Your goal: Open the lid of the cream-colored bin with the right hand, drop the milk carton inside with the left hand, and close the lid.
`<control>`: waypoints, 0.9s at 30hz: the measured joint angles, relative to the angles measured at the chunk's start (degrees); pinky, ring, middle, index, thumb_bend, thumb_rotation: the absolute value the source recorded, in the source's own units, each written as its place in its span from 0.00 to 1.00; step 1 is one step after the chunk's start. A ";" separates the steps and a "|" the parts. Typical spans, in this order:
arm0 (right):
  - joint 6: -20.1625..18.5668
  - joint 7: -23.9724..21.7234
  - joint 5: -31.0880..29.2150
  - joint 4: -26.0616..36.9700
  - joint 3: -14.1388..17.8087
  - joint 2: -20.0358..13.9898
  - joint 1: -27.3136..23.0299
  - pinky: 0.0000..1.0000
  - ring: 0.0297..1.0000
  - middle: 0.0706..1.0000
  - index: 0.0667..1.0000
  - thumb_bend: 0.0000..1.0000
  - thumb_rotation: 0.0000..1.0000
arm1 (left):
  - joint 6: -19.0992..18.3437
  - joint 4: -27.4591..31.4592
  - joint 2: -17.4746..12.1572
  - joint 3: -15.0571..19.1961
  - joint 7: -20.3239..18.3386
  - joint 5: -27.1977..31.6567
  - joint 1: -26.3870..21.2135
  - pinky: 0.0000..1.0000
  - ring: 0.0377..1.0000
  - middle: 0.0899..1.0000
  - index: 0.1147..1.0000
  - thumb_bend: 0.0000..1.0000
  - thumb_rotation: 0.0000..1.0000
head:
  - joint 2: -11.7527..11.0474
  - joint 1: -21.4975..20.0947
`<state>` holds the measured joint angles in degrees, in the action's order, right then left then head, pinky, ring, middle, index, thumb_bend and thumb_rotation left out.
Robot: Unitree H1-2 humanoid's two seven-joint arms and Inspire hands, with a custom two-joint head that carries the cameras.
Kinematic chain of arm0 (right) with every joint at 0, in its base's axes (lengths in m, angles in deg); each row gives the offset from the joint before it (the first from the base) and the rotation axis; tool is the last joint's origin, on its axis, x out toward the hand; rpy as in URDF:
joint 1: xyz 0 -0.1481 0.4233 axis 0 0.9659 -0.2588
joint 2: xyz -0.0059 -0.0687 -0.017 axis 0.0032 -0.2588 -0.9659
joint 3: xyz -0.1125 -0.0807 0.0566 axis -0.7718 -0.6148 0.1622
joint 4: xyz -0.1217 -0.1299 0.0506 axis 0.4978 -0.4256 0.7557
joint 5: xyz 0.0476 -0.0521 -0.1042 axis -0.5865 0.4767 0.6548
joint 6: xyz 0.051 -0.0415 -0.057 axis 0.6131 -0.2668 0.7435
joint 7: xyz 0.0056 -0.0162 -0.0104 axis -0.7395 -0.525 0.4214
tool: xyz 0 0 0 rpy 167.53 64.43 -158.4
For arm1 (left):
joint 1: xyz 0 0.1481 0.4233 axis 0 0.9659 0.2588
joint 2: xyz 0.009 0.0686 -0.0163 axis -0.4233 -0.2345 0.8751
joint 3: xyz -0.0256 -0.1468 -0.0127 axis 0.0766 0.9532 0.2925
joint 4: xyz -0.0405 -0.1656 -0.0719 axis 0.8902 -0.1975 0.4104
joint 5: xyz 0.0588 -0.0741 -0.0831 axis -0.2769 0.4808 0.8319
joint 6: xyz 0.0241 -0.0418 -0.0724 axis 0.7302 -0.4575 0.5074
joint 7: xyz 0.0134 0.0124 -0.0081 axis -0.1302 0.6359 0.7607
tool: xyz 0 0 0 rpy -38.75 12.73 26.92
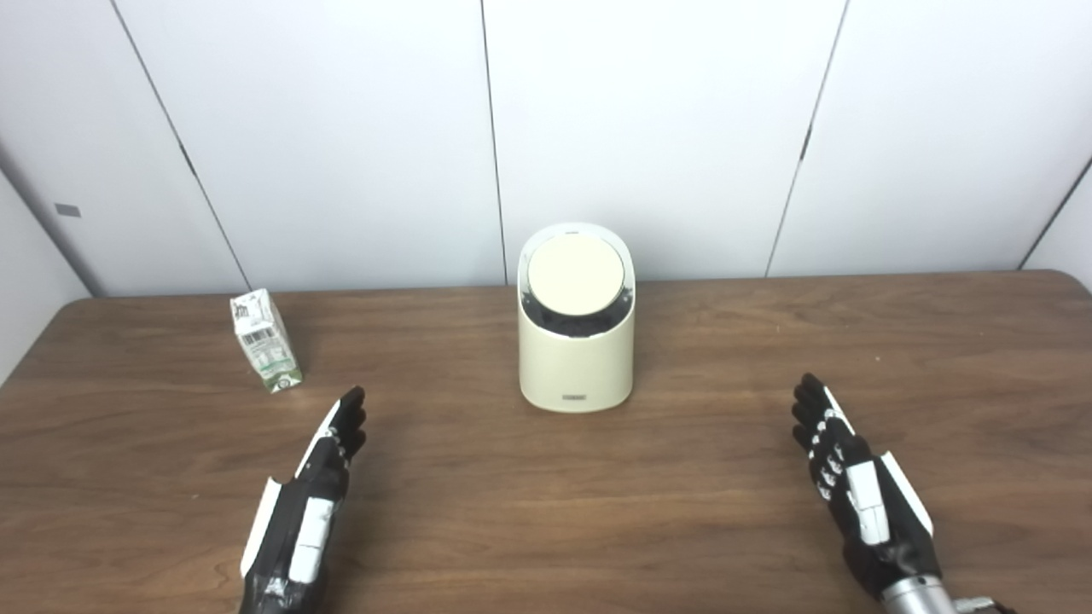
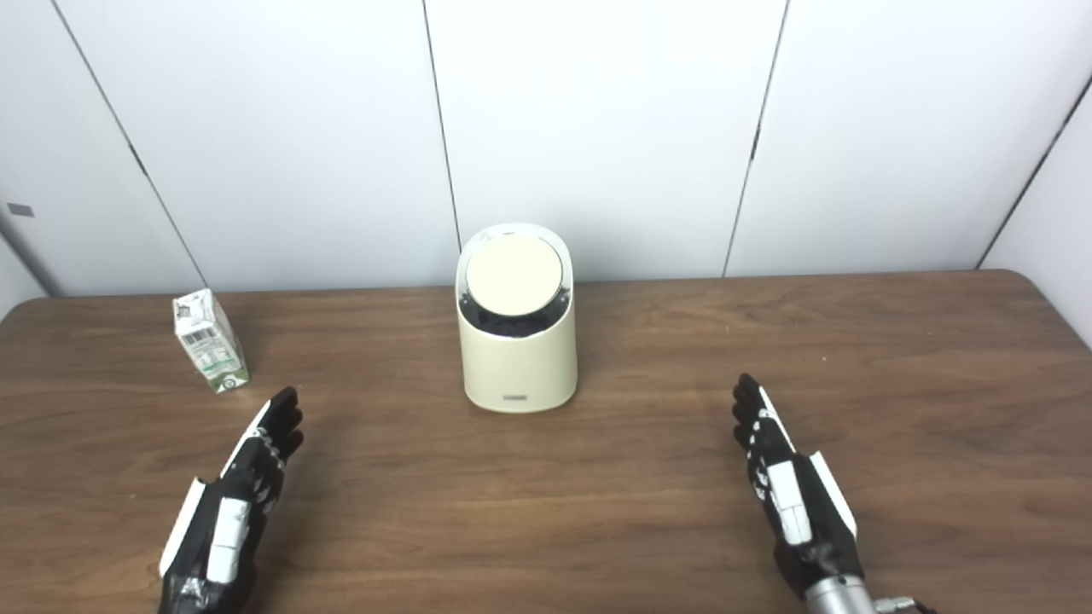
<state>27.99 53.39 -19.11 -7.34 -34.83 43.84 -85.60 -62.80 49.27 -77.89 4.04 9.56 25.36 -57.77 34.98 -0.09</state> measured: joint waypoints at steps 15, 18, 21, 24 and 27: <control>-0.20 0.25 -0.04 0.11 0.15 0.30 0.02 1.00 1.00 1.00 1.00 0.76 1.00 | 0.05 -0.01 0.15 0.27 0.07 -0.05 -0.01 1.00 1.00 1.00 1.00 0.78 0.95 | -0.18 0.00; -0.20 0.27 -0.04 0.11 0.17 0.33 0.02 1.00 1.00 1.00 1.00 0.76 1.00 | 0.05 -0.01 0.15 0.29 0.14 -0.06 -0.01 1.00 1.00 1.00 1.00 0.78 0.95 | -0.18 0.00; -0.20 0.28 -0.04 0.12 0.20 0.39 0.02 1.00 1.00 1.00 1.00 0.76 1.00 | 0.12 -0.01 0.23 0.37 0.27 -0.25 -0.01 1.00 1.00 1.00 1.00 0.78 0.94 | -0.18 -0.09; -0.19 0.28 -0.02 0.12 0.20 0.39 0.03 1.00 1.00 1.00 1.00 0.76 1.00 | 0.12 -0.01 0.64 0.74 1.05 -0.67 -0.01 1.00 1.00 1.00 1.00 0.76 0.91 | -1.58 -0.17; -0.15 0.18 -0.25 0.12 0.22 0.39 0.03 1.00 1.00 1.00 1.00 0.77 0.99 | 0.12 -0.02 0.94 1.09 1.55 -0.99 -0.01 1.00 1.00 1.00 1.00 0.73 0.91 | -2.80 0.00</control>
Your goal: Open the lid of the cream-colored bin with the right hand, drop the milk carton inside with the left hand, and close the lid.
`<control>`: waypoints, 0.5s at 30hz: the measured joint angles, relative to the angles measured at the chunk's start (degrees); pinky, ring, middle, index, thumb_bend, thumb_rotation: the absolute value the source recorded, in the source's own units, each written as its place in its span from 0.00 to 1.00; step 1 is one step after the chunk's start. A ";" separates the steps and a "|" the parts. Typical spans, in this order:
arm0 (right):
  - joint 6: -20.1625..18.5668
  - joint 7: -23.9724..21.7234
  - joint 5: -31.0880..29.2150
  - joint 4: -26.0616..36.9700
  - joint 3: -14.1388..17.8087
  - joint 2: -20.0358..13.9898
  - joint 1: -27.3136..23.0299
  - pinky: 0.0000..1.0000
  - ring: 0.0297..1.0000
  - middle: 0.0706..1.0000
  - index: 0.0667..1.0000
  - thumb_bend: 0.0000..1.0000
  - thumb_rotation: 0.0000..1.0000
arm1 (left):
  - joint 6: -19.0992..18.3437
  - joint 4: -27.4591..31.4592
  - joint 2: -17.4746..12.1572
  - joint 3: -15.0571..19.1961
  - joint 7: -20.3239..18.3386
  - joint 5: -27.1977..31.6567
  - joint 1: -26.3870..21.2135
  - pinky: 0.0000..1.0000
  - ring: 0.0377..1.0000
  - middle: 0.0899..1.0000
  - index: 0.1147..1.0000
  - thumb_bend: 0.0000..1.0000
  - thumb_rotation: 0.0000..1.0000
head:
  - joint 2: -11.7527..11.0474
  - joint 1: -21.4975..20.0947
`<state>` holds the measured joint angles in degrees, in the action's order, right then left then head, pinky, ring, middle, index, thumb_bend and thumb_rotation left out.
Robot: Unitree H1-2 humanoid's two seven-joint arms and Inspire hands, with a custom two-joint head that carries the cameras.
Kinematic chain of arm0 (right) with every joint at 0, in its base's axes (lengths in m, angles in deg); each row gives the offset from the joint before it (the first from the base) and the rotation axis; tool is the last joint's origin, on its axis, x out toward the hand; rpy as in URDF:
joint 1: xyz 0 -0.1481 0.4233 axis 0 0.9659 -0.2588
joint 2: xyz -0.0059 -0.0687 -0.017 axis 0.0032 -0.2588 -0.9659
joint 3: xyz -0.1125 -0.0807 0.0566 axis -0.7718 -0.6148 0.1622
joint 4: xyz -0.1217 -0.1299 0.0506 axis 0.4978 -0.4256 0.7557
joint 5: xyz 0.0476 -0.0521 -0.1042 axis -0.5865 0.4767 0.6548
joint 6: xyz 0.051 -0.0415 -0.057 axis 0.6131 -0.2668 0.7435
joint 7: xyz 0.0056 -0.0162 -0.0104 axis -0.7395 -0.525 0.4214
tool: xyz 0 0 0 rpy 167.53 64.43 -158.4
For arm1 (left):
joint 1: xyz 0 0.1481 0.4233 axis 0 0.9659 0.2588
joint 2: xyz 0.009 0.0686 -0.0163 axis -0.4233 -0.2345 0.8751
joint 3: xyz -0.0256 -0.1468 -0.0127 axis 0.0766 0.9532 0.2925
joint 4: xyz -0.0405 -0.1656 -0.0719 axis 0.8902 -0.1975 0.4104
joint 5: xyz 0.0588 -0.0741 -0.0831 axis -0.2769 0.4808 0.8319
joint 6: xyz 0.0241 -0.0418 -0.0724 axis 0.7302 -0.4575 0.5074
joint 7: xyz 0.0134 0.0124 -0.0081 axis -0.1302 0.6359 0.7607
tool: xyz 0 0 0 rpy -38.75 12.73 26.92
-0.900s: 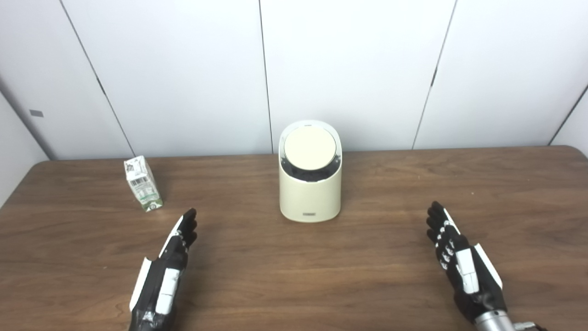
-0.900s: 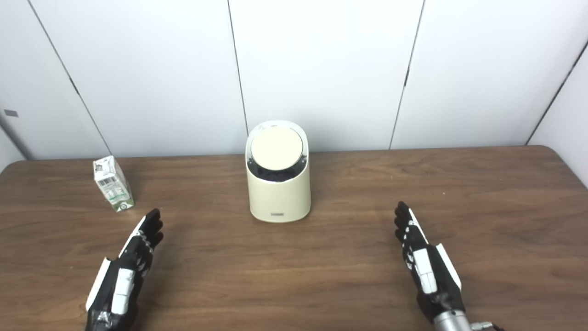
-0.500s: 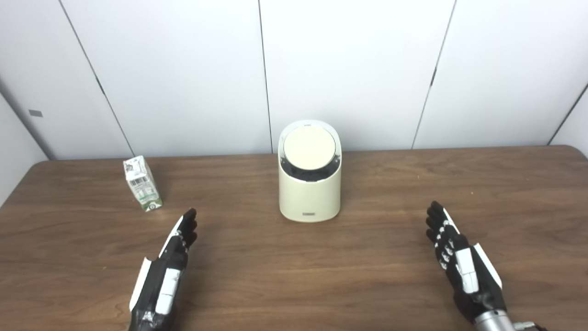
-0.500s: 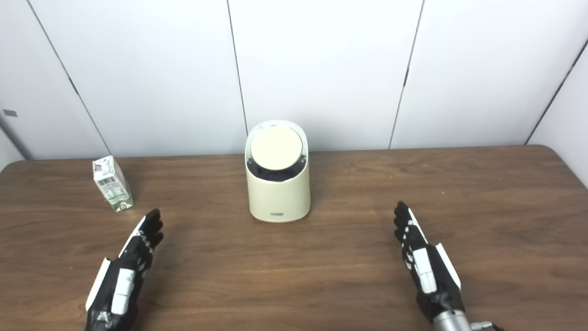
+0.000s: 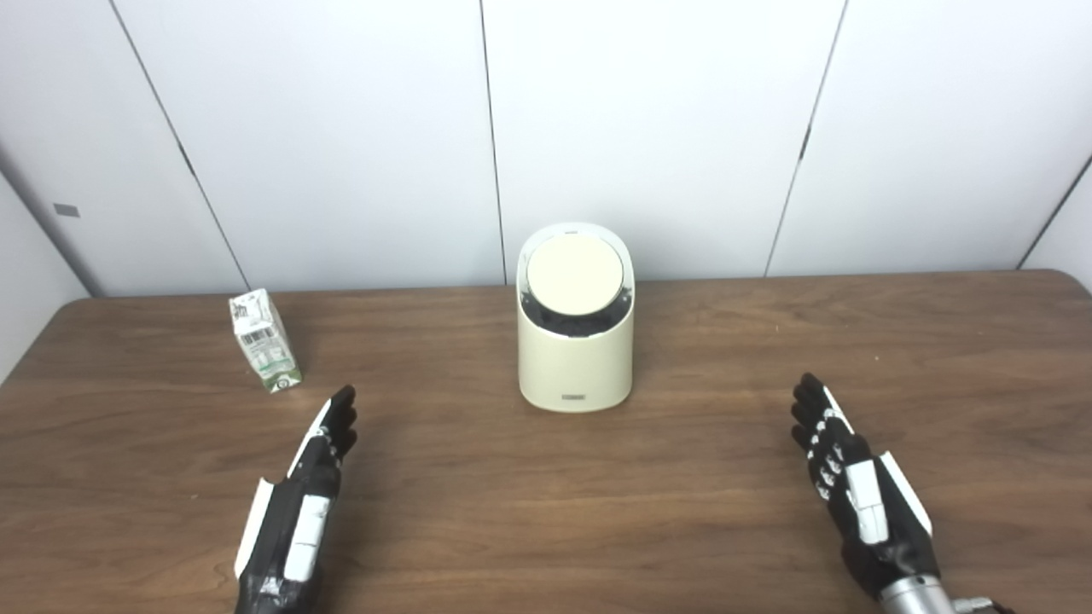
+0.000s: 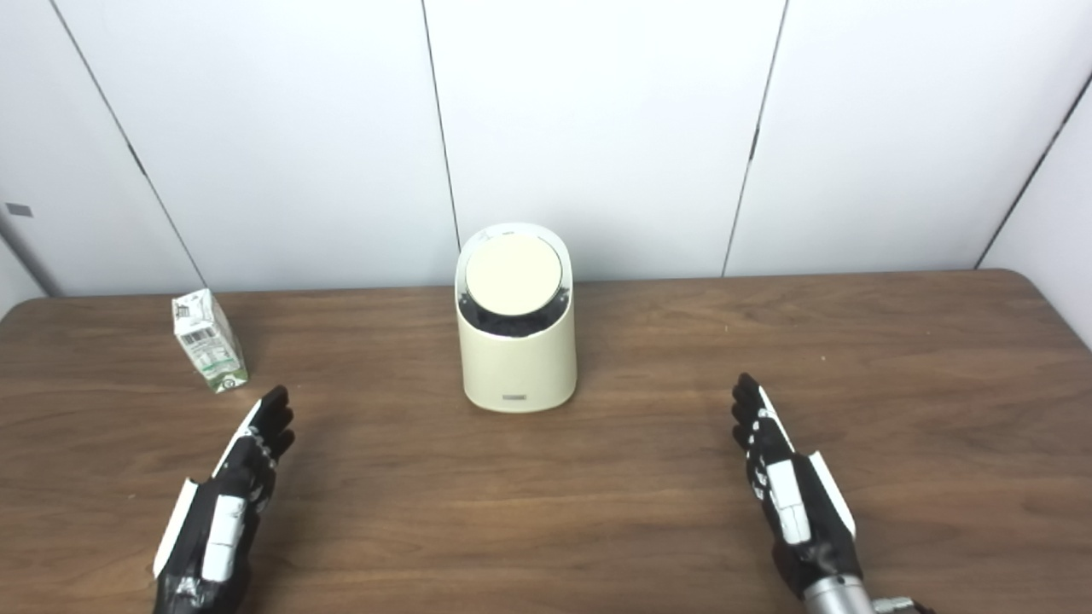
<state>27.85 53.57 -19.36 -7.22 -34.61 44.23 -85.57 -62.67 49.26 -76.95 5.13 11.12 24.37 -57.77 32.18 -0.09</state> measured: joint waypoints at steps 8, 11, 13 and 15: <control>-2.04 1.57 4.39 0.75 -0.60 0.08 -2.22 0.93 1.00 1.00 1.00 0.73 0.81 | 0.26 0.00 -0.02 -0.18 -0.12 -0.69 0.19 1.00 1.00 1.00 1.00 0.71 0.91 | -1.76 0.00; -3.98 2.34 7.44 2.56 -1.76 0.08 -5.88 0.91 0.99 1.00 1.00 0.74 0.77 | 0.35 0.01 0.02 -0.14 -0.07 -0.89 0.39 1.00 1.00 1.00 1.00 0.69 0.92 | -2.82 0.00; -4.72 2.45 8.57 2.42 -2.22 0.08 -9.14 0.90 0.98 1.00 1.00 0.77 0.78 | 0.36 0.01 0.08 -0.19 -0.05 -1.15 0.41 1.00 1.00 1.00 1.00 0.69 0.93 | -3.17 0.26; -5.22 2.54 9.60 2.36 -2.71 0.07 -12.01 0.90 0.98 0.99 1.00 0.79 0.80 | 0.38 0.05 0.28 -0.24 0.05 -1.44 0.38 1.00 1.00 1.00 1.00 0.70 0.92 | -3.61 0.53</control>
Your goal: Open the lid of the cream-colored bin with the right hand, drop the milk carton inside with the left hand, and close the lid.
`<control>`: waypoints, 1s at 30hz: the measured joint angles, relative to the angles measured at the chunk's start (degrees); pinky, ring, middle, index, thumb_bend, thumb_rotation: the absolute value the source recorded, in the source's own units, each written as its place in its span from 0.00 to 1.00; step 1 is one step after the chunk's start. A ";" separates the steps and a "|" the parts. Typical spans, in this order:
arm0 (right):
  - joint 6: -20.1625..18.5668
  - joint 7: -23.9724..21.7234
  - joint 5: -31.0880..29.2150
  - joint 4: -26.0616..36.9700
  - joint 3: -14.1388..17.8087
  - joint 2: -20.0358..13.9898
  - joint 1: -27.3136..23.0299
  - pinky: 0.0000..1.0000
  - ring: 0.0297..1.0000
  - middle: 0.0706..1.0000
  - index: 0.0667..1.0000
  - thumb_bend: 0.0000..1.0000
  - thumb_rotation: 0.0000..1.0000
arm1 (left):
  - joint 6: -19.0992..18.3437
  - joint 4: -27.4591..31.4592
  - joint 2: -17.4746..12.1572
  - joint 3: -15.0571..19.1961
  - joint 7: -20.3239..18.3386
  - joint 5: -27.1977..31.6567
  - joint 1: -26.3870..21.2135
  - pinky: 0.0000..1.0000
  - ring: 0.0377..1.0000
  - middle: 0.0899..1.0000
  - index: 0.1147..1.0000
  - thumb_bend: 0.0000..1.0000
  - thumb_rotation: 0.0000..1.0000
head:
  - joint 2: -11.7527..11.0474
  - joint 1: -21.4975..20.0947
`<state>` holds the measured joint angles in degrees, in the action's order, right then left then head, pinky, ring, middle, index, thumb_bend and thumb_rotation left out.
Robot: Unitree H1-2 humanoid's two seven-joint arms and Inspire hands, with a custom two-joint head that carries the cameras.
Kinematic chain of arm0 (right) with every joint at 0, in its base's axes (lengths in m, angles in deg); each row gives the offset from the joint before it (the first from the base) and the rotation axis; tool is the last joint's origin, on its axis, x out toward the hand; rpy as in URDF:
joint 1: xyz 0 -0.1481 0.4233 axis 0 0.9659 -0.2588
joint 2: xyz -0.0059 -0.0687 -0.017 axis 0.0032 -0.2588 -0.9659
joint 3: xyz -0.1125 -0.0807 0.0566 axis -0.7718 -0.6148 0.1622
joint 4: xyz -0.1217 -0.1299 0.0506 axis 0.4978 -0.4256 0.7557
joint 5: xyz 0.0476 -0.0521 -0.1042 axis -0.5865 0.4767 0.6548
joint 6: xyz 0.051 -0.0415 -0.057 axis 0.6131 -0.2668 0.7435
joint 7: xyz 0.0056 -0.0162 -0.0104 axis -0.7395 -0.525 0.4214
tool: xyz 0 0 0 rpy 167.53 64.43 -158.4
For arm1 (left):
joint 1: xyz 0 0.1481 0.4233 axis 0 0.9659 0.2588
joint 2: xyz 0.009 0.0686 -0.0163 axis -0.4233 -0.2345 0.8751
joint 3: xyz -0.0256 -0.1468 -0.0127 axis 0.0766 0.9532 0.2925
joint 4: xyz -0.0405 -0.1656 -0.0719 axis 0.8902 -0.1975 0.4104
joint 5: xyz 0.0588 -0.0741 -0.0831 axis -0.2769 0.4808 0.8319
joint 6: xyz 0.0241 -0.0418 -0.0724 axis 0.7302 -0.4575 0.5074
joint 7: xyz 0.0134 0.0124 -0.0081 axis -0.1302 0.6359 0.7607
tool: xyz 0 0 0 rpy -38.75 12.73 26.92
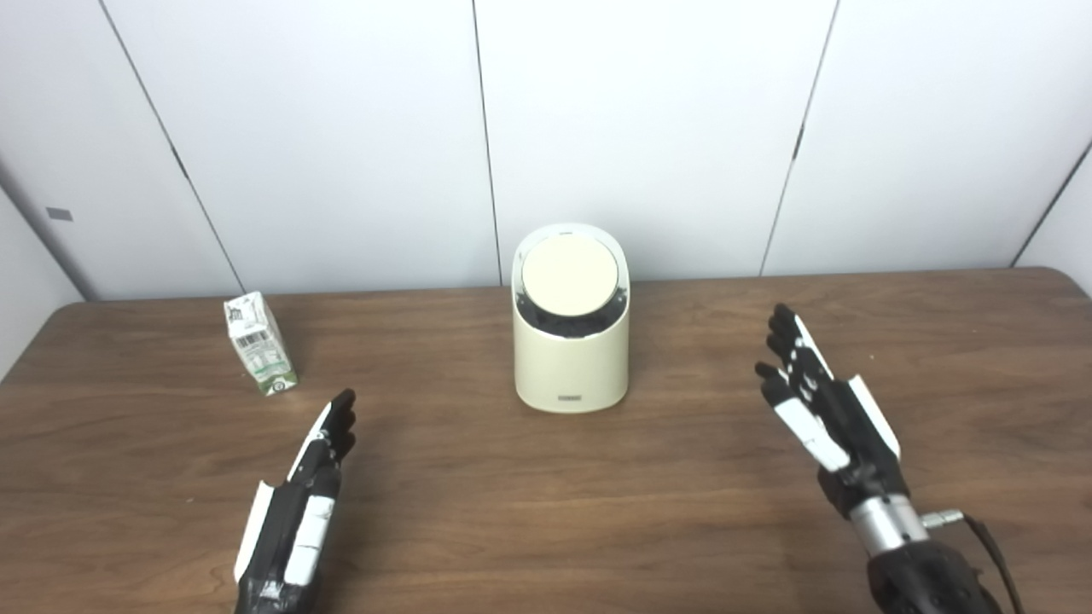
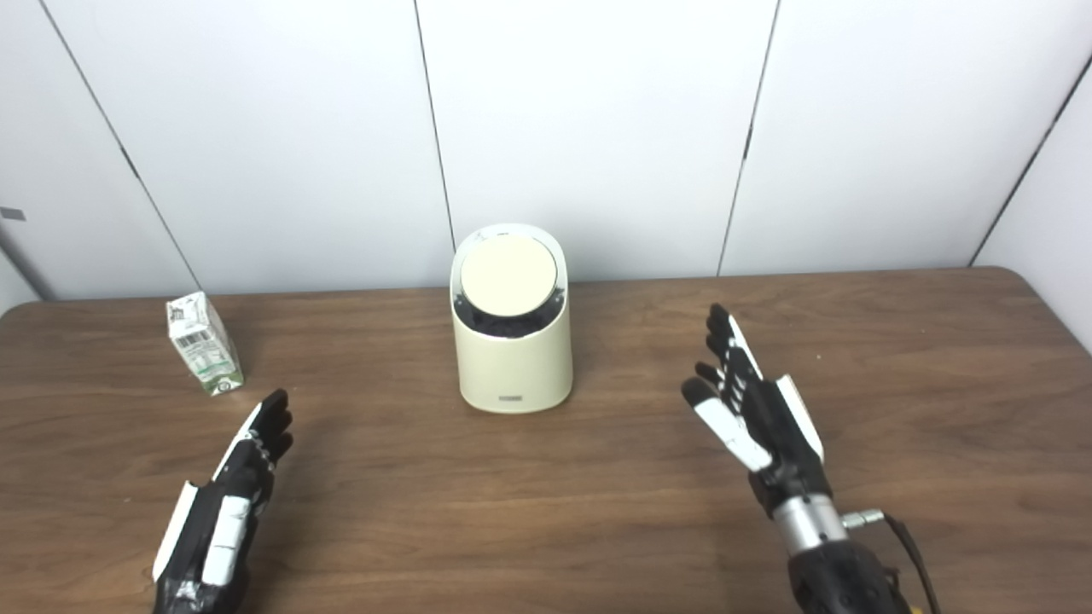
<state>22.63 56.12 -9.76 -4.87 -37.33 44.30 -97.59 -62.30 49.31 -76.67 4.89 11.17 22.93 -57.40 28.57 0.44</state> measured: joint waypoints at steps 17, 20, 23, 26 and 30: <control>-14.37 2.08 17.48 -1.46 -6.73 2.36 -16.65 0.87 0.90 0.94 0.97 0.85 0.80 | 0.21 0.84 0.87 -0.40 0.40 -1.87 0.59 1.00 1.00 1.00 1.00 0.69 0.89 | 0.35 0.53; -14.95 2.37 17.85 -3.41 -7.06 3.46 -18.47 0.85 0.91 0.94 0.97 0.84 0.70 | 0.26 0.86 1.09 -0.40 0.41 -1.88 0.60 1.00 1.00 1.00 1.00 0.69 0.89 | 0.44 0.44; -15.04 2.52 19.21 -5.46 -8.07 3.77 -19.40 0.82 0.90 0.92 0.97 0.82 0.66 | 0.26 0.94 1.18 -0.40 0.42 -1.86 0.61 1.00 1.00 1.00 1.00 0.67 0.89 | 0.52 0.62; -15.07 2.56 20.76 -7.79 -8.92 3.63 -21.06 0.78 0.89 0.91 0.97 0.82 0.65 | 0.26 0.99 1.25 -0.40 0.44 -1.87 0.65 1.00 1.00 1.00 1.00 0.67 0.89 | 0.88 0.70; -14.96 2.54 22.33 -12.15 -9.90 2.94 -25.12 0.73 0.88 0.92 0.97 0.85 0.63 | 0.27 0.99 1.33 -0.42 0.48 -1.89 0.68 1.00 1.00 1.00 1.00 0.67 0.89 | 1.05 0.79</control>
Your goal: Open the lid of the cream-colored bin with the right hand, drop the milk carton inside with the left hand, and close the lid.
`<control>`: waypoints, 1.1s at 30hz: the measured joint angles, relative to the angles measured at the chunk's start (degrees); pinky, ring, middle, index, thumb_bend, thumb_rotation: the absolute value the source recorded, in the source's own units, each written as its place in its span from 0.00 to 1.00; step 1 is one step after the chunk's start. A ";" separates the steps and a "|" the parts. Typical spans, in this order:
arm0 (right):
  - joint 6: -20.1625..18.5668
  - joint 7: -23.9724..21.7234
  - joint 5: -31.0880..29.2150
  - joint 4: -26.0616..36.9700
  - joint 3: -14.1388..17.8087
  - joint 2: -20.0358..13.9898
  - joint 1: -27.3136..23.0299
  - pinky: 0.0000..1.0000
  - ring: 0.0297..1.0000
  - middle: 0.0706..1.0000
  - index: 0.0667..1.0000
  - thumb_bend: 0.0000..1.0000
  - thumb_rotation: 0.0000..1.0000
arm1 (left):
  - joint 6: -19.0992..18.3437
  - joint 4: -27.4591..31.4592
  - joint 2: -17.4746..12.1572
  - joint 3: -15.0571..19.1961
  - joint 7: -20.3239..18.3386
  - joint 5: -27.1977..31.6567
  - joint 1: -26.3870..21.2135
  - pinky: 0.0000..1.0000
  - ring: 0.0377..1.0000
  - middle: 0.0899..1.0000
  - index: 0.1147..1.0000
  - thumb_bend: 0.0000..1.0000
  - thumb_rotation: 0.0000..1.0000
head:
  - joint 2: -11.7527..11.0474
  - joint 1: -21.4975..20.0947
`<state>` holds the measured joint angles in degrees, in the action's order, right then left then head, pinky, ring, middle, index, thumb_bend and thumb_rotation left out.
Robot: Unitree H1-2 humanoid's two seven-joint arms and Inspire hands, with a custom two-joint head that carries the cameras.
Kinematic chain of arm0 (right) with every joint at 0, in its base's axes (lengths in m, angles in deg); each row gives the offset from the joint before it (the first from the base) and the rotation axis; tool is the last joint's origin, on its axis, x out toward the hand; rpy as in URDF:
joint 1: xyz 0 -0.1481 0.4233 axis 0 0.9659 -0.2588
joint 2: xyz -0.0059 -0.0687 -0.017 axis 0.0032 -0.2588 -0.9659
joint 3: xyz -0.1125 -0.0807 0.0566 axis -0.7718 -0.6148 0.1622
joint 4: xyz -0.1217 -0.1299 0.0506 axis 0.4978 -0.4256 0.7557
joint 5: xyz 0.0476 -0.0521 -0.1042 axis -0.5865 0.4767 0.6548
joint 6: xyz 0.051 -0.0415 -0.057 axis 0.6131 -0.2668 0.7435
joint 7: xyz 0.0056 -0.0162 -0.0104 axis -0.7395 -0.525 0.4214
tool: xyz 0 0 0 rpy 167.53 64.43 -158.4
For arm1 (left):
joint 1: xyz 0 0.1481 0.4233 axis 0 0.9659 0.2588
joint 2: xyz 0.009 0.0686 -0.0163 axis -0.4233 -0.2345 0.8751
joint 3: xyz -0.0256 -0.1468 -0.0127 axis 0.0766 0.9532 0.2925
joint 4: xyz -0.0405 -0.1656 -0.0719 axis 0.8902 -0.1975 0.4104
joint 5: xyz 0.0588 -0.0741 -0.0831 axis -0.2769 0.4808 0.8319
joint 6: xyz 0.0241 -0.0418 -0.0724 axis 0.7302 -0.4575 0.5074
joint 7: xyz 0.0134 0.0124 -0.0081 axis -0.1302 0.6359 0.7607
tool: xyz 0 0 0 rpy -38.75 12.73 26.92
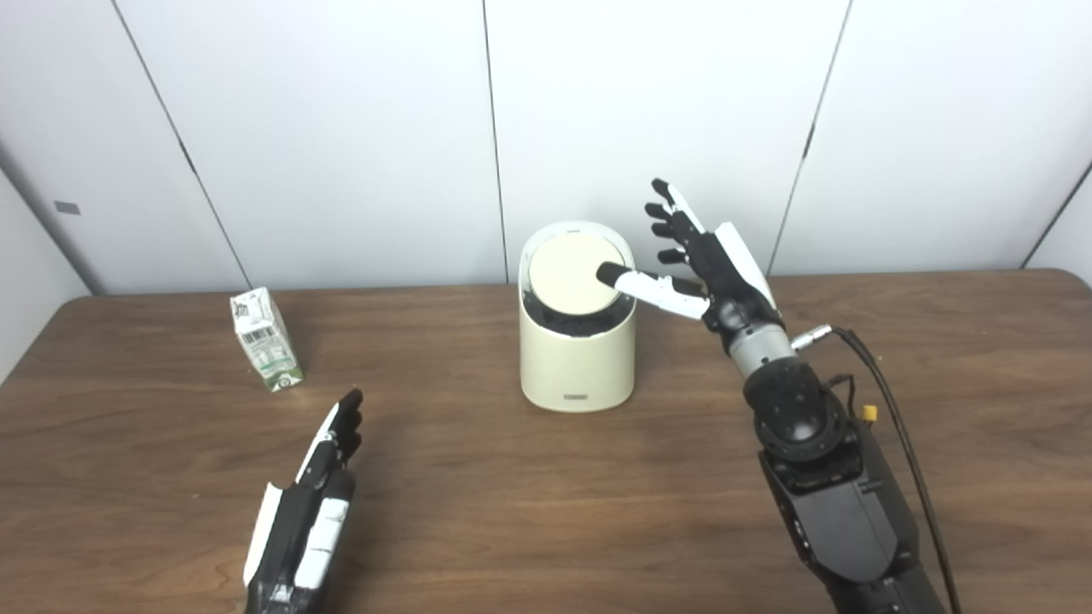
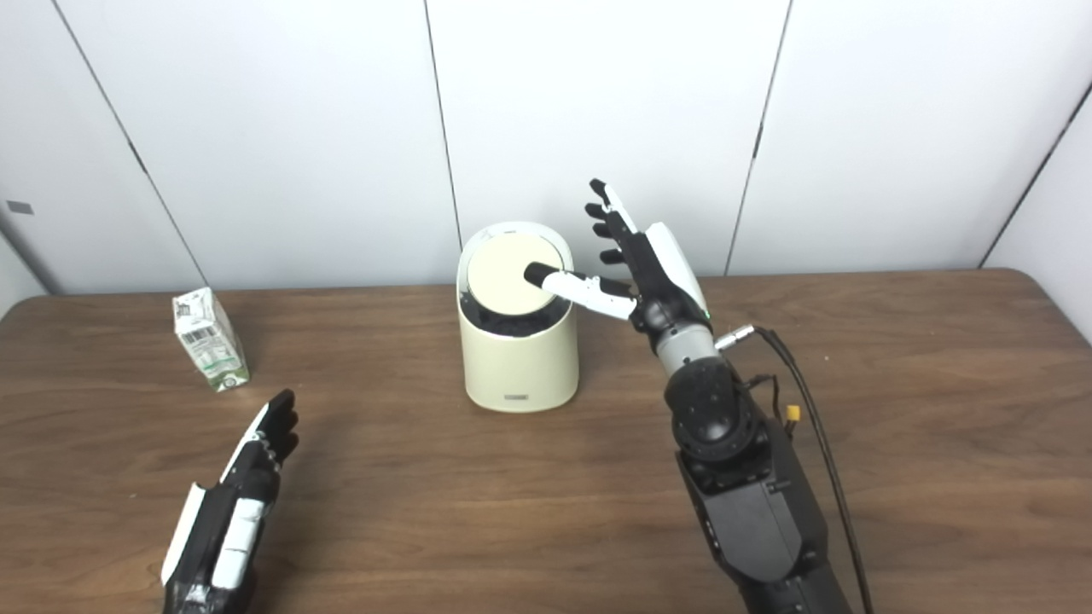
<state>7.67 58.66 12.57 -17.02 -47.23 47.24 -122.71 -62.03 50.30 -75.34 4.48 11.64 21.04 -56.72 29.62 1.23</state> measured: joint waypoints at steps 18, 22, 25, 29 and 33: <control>5.04 4.25 1.79 -11.18 -0.97 -0.43 -3.81 0.74 0.87 0.91 0.95 0.87 0.45 | 0.07 0.13 0.60 -0.06 0.47 -1.70 -0.02 1.00 1.00 1.00 1.00 0.71 0.90 | 1.67 0.88; 7.08 5.71 2.04 -12.76 -1.00 -0.45 -3.85 0.75 0.88 0.92 0.95 0.87 0.45 | 0.05 0.15 0.66 -0.05 0.70 -2.08 -0.01 1.00 1.00 1.00 1.00 0.73 0.88 | 2.10 0.88; 7.17 6.24 2.41 -13.05 -1.10 -0.72 -3.84 0.78 0.89 0.92 0.94 0.89 0.41 | 0.06 0.17 0.67 -0.07 0.87 -2.30 0.01 1.00 1.00 1.00 1.00 0.71 0.88 | 2.29 0.97; 8.45 6.36 3.02 -13.04 -1.28 -1.39 -3.89 0.79 0.89 0.92 0.93 0.91 0.37 | 0.15 0.17 0.66 -0.12 0.87 -2.39 0.03 1.00 1.00 1.00 1.00 0.69 0.88 | 2.29 0.97; 8.58 6.45 3.61 -13.03 -1.31 -1.44 -4.16 0.79 0.89 0.92 0.92 0.91 0.35 | 0.12 0.26 0.66 -0.13 0.89 -2.45 0.08 1.00 1.00 1.00 1.00 0.70 0.88 | 2.55 0.79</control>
<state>16.25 65.11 16.18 -30.05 -48.53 45.80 -126.87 -61.90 50.56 -74.68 4.35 12.53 18.58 -56.65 32.17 2.02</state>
